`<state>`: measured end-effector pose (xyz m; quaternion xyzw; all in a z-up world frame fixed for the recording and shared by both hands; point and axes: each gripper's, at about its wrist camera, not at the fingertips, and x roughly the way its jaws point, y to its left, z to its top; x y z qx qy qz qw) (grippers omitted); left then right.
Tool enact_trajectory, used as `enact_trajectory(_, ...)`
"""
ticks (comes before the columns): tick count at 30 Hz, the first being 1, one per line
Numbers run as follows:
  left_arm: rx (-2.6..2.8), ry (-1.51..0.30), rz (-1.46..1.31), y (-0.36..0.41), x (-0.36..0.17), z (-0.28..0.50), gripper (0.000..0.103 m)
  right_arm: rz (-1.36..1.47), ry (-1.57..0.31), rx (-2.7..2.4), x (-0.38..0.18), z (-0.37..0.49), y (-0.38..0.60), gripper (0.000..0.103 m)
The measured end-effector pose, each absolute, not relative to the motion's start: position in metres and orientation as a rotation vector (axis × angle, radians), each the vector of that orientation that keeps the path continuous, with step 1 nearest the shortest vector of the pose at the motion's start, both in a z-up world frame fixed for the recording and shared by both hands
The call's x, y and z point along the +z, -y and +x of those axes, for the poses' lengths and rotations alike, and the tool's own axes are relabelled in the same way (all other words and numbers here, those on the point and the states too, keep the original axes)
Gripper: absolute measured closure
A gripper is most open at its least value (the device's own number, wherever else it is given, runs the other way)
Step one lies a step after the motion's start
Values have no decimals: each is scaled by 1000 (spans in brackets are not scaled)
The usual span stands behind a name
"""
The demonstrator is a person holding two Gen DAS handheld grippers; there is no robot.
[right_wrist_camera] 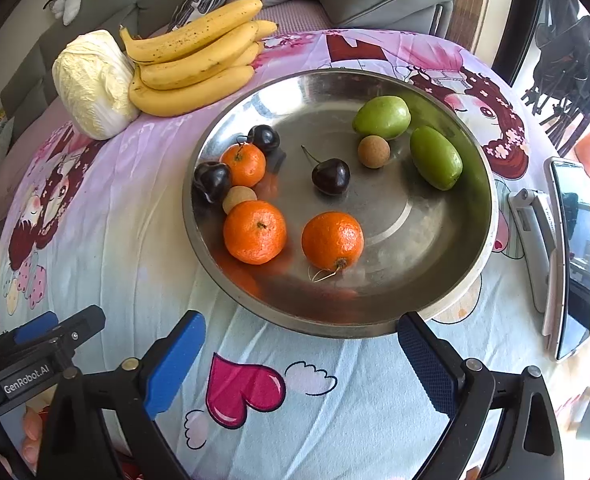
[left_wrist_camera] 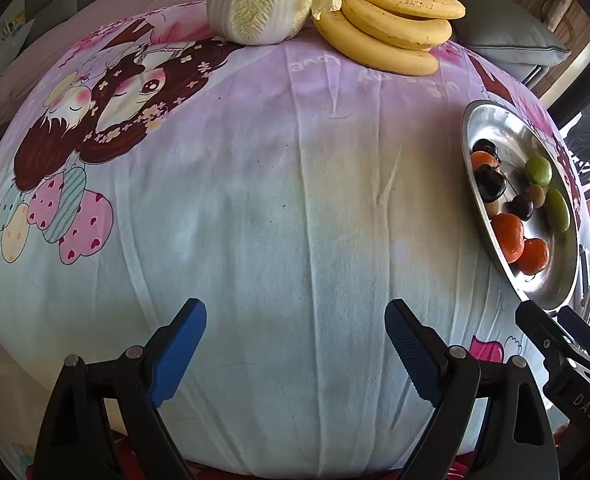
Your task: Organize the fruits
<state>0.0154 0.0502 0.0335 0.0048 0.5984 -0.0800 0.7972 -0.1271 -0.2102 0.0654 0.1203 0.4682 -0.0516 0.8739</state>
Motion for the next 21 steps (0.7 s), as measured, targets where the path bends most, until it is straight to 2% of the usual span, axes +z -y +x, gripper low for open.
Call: enact_trajectory(21, -102, -1314, 85, -55, 21, 26, 12, 261, -973, -125, 66, -123, 214, 4)
